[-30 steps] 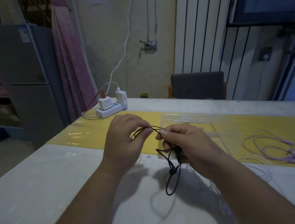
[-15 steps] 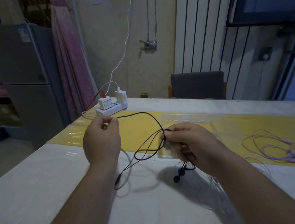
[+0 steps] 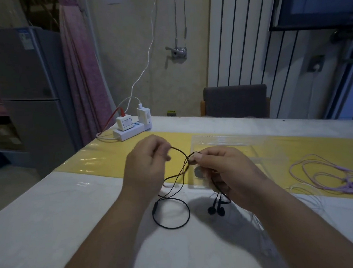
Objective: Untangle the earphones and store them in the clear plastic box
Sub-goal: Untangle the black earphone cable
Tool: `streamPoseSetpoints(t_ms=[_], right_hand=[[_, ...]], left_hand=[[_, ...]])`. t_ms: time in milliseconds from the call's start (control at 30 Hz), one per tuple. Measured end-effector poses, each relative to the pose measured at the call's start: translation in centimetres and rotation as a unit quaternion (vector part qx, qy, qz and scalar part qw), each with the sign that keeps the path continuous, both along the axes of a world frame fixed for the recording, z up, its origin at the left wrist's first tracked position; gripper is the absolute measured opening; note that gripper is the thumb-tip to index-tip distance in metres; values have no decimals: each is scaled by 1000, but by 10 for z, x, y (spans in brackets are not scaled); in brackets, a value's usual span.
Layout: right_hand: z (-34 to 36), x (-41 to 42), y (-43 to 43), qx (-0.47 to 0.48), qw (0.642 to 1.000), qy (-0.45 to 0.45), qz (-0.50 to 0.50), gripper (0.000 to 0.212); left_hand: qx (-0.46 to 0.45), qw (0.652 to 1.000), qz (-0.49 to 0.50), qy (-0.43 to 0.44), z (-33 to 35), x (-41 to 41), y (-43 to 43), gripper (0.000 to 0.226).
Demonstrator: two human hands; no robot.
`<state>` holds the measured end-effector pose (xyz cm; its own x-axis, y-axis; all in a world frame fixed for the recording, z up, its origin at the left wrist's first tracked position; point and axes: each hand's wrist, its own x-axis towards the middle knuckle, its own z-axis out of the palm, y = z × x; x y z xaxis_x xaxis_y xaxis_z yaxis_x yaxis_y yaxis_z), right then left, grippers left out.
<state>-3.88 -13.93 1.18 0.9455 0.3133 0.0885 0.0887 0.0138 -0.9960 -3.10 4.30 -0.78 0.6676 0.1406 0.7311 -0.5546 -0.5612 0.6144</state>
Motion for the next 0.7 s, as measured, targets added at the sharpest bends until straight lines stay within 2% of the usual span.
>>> streamPoseSetpoints(t_ms=[67,133,233,333,400,467,500,567,633,667,700], right_hand=[[2,0,-2,17,1000,11,-17,25],[5,0,-4,41,999,9,-28,27],[8,1,-5,103,994,-8,-35,30],[10,0,-3,166,986,2,-22,31],[10,-2,-1,162,987,10,-11,30],[8,-2,1,132,991,9,-7,28],[7,-2,1,118,993,7,-8,28],[6,-2,2,92,996,1,-15,27],[5,-2,3,79,997,-7,-18,28],[5,-3,4,75,997,-10,-19,28],[5,-3,5,67,997,-15,-22,28]], left_hand=[[-110,991,61,39,0,3,5,18],[-148,976,146,71,1,6,11,18],[-115,952,250,132,1,7,18,19],[-18,940,257,225,-2,6,20,18],[89,928,230,278,-5,7,18,18],[127,937,197,259,-4,6,11,34],[99,955,170,223,-1,3,8,37],[-23,985,65,156,6,-3,3,38],[-120,982,-90,118,7,-4,1,35],[-135,974,-152,99,6,-5,0,32],[-144,965,-206,82,5,-5,0,40]])
